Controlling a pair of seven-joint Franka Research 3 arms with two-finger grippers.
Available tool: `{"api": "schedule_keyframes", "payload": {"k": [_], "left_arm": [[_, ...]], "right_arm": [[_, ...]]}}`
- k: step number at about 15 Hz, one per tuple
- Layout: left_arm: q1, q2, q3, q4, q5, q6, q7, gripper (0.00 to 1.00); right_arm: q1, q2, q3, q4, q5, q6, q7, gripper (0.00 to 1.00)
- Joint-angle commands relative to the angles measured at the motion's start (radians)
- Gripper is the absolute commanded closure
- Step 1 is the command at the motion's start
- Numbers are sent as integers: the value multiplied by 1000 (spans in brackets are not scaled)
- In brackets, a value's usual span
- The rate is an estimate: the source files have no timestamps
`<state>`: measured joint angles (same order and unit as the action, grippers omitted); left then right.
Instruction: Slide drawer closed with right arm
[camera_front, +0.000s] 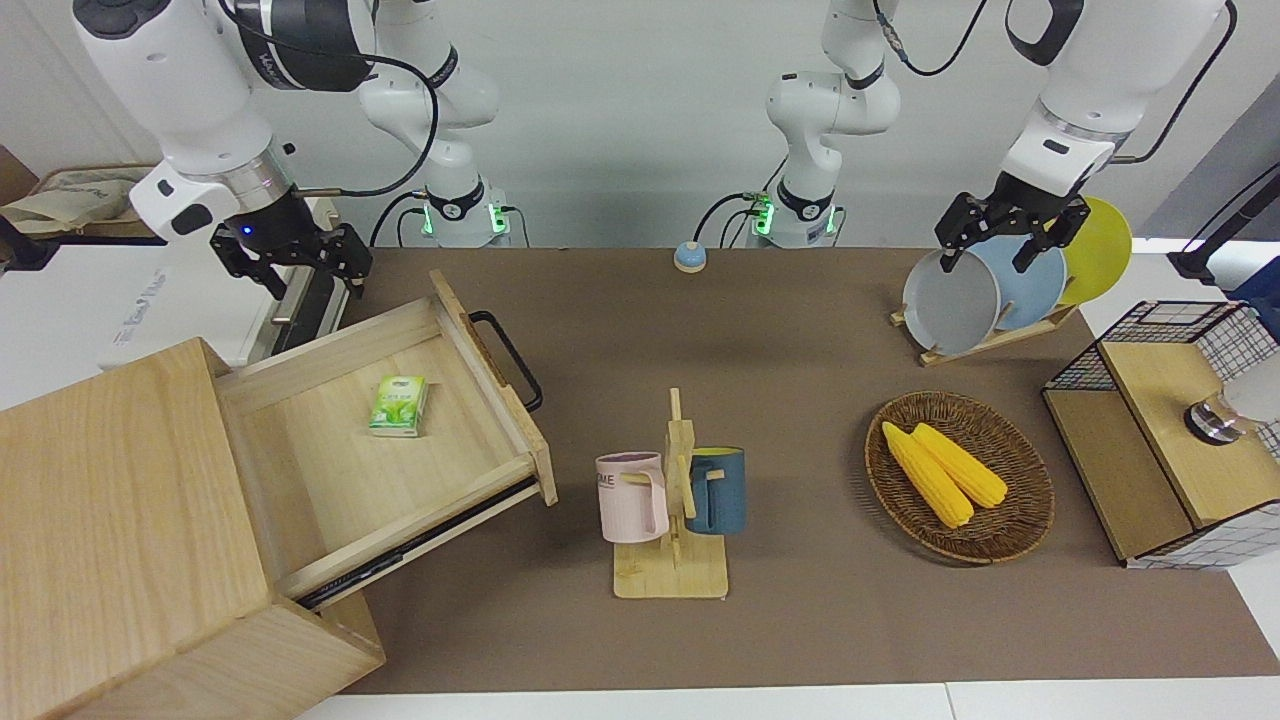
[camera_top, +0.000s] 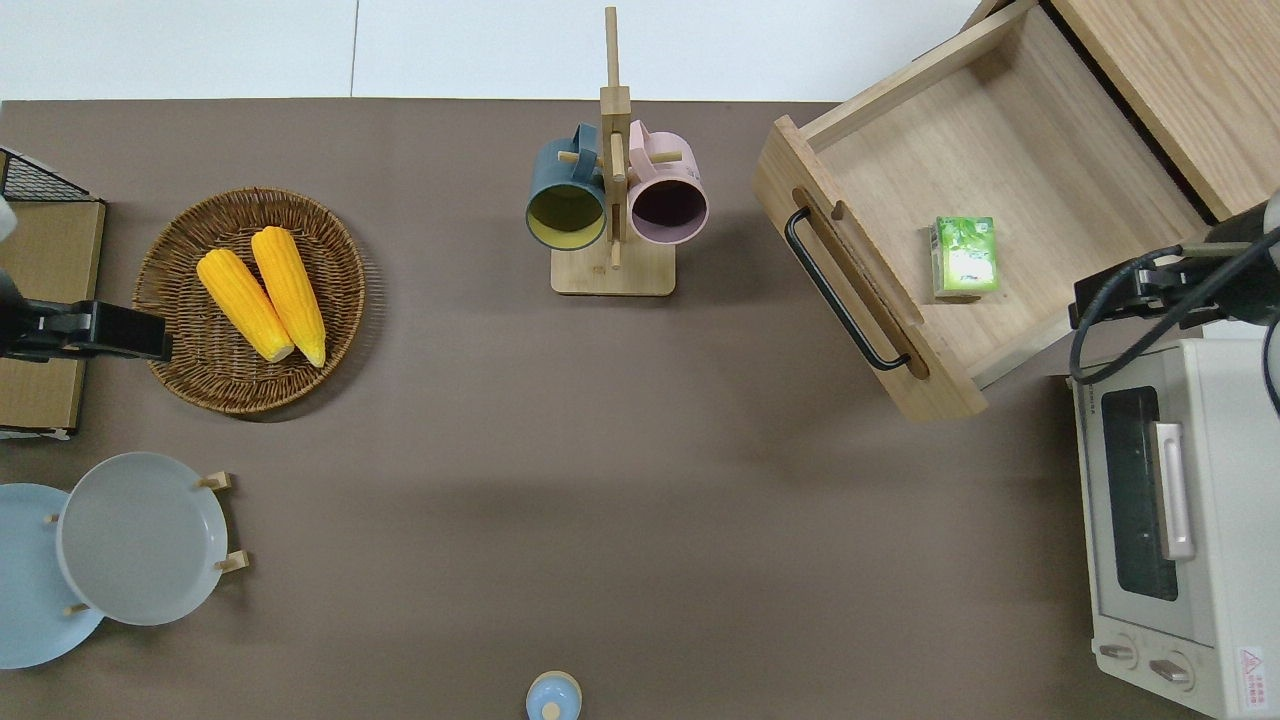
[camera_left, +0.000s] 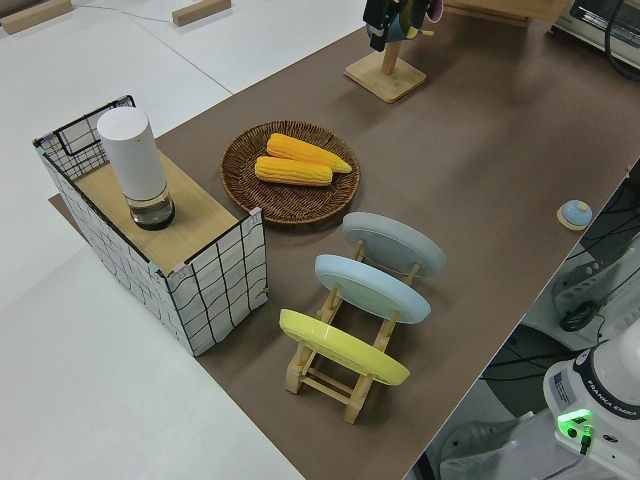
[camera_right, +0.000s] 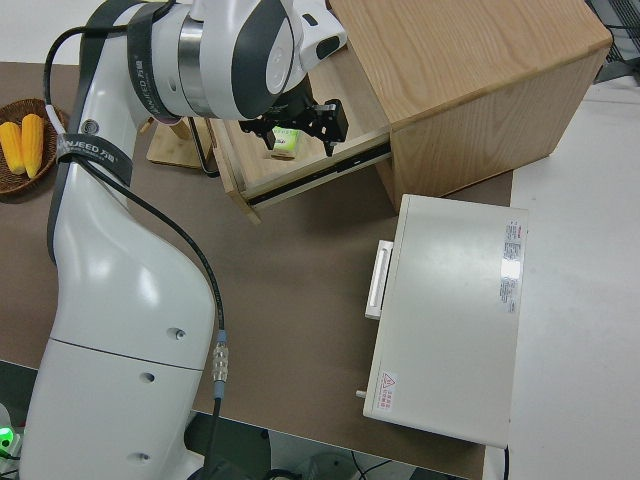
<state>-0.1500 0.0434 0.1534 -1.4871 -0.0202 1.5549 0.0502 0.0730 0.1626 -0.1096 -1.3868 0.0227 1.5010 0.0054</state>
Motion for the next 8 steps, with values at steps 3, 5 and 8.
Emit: {"api": "schedule_keyframes", "payload": {"k": [3, 5, 8], "left_arm": [[-17, 13, 17, 21, 11, 1, 8, 5], [-17, 13, 17, 21, 11, 1, 8, 2], [-17, 13, 17, 21, 11, 1, 8, 2]], "right_arm": [[-9, -11, 1, -3, 13, -8, -25, 17], [-12, -11, 1, -3, 11, -10, -27, 17], [-4, -11, -2, -3, 2, -10, -41, 17]]}}
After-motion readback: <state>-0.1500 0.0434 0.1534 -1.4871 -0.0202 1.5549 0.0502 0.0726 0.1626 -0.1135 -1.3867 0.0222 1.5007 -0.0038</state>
